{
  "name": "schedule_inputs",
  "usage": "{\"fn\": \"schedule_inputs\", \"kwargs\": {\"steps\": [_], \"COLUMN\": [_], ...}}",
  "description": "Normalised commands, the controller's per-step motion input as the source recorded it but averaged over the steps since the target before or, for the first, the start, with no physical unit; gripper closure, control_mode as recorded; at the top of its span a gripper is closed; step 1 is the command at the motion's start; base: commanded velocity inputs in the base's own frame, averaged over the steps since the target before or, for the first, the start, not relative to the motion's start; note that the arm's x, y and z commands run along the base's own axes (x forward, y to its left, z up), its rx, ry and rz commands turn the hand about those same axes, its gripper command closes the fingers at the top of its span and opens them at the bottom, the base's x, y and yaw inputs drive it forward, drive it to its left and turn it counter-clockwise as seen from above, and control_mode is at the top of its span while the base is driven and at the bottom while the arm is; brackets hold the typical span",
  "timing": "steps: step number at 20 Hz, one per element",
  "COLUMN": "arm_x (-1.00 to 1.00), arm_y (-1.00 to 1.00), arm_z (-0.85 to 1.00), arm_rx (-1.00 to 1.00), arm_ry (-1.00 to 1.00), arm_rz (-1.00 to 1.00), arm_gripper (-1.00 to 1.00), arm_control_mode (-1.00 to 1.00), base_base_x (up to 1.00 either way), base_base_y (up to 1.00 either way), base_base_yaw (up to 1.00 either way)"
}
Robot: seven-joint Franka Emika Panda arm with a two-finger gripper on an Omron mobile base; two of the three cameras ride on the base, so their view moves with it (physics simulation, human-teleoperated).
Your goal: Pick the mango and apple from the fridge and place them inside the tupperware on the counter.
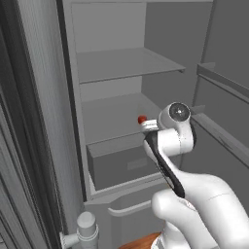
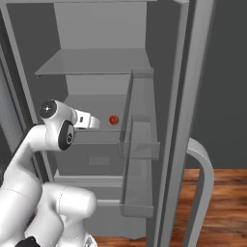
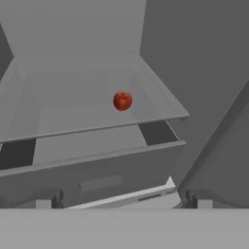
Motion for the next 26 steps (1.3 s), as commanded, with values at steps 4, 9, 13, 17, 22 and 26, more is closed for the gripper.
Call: {"fn": "schedule_inputs", "kwargs": {"steps": [4, 9, 13, 17, 22, 26], "arm_x": [0.48, 0.47, 0.3, 0.24, 0.26, 0.29], "arm_y": [-0.03, -0.02, -0.08, -0.04, -0.02, 0.0], "arm_z": [-0.01, 0.0, -0.12, -0.21, -0.13, -0.01], "arm_rx": [0.0, 0.01, 0.0, 0.0, 0.0, 0.02], "arm_ry": [0.0, 0.0, 0.01, 0.01, 0.01, 0.06], "arm_rz": [0.0, 0.0, 0.0, 0.0, 0.0, 0.0], "arm_gripper": [-1.0, -1.0, -1.0, -1.0, -1.0, -1.0], "arm_control_mode": [-1.0, -1.0, -1.0, -1.0, -1.0, -1.0], "base_base_x": [0.0, 0.0, 0.0, 0.0, 0.0, 0.0], "base_base_y": [0.0, 0.0, 0.0, 0.0, 0.0, 0.0], "base_base_yaw": [0.0, 0.0, 0.0, 0.0, 0.0, 0.0]}}
